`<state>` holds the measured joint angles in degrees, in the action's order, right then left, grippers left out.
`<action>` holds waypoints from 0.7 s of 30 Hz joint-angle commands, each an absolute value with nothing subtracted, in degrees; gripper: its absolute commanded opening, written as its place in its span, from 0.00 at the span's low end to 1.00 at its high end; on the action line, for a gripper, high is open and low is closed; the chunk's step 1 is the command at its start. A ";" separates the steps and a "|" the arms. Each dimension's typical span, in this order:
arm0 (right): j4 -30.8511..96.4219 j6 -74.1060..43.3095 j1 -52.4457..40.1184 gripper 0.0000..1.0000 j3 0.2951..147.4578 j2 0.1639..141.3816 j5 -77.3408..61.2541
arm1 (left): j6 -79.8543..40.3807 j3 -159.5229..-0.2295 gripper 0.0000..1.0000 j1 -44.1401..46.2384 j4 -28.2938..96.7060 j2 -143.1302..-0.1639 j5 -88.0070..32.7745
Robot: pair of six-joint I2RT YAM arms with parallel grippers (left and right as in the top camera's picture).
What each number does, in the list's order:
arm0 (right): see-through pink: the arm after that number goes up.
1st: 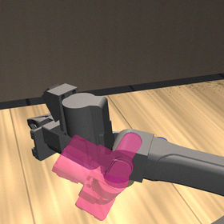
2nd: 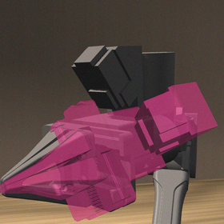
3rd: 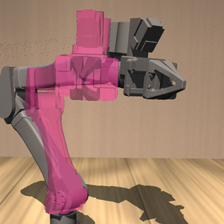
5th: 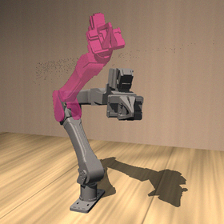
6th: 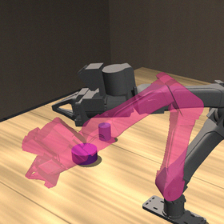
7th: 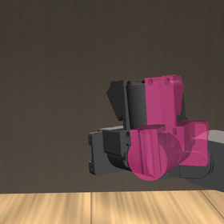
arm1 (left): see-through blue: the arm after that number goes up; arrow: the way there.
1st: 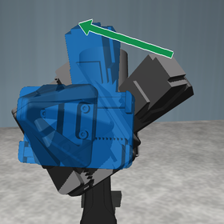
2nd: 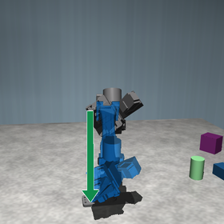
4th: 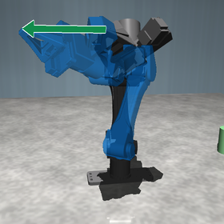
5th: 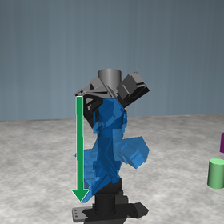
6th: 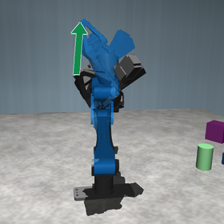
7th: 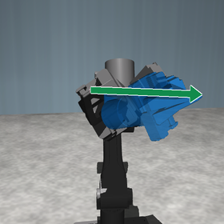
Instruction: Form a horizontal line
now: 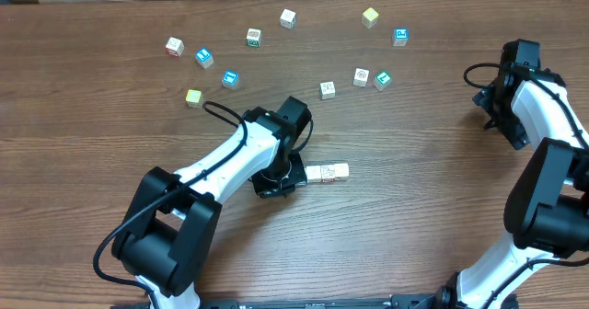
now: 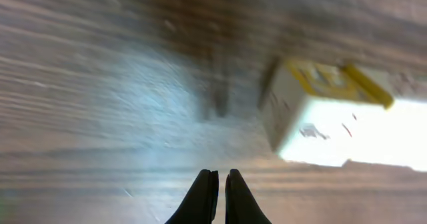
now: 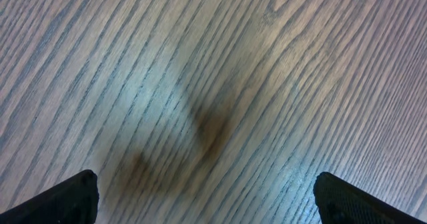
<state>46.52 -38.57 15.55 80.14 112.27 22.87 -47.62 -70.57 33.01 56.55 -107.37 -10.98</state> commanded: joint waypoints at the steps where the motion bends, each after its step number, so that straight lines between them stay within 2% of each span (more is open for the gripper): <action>1: 46.37 -38.50 15.51 1.00 81.30 113.08 23.49 | -46.28 -70.22 0.04 34.94 56.31 -107.50 -14.59; 9: 46.37 -38.50 15.51 1.00 81.30 113.08 23.49 | -46.33 -70.22 0.04 38.33 54.11 -107.50 -11.11; 21: 46.39 -38.50 15.51 1.00 81.30 113.08 23.49 | -46.30 -70.22 0.04 38.61 51.77 -107.50 -8.34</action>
